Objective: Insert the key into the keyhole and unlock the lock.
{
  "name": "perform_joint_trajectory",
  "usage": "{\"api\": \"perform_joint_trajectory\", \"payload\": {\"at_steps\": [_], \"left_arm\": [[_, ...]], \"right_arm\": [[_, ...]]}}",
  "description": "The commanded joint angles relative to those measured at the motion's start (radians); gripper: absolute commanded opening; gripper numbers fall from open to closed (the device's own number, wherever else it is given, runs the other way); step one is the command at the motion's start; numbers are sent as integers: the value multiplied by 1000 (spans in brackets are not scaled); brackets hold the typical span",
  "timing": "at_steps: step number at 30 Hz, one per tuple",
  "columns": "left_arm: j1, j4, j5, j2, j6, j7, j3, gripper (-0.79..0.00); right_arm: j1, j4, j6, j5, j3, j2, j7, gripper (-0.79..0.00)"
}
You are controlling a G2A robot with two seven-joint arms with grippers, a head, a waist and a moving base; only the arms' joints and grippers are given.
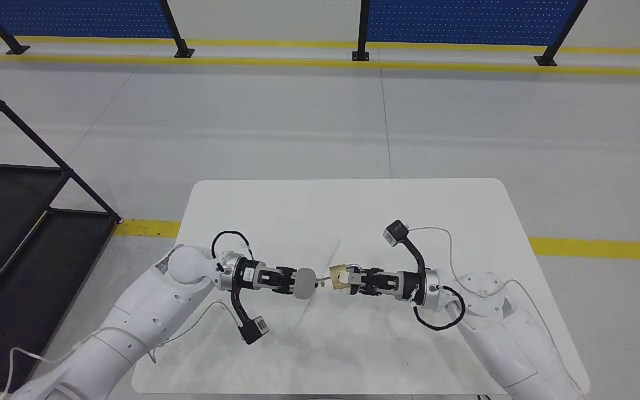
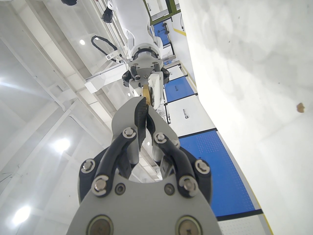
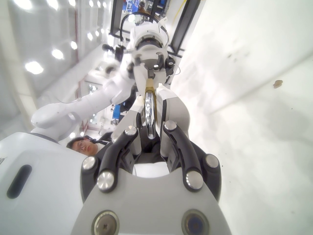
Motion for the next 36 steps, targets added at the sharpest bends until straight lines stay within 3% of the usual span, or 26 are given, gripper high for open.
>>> {"api": "perform_joint_trajectory", "payload": {"at_steps": [1,36], "left_arm": [[-1,0,1,0,0,0,2,-785],[-26,28,-5,-8,7,-7,35,-785]], "right_arm": [[-1,-1,1,-1,0,0,-1,-785],[2,1,15,-11,-9,-2,-11,-785]]}}
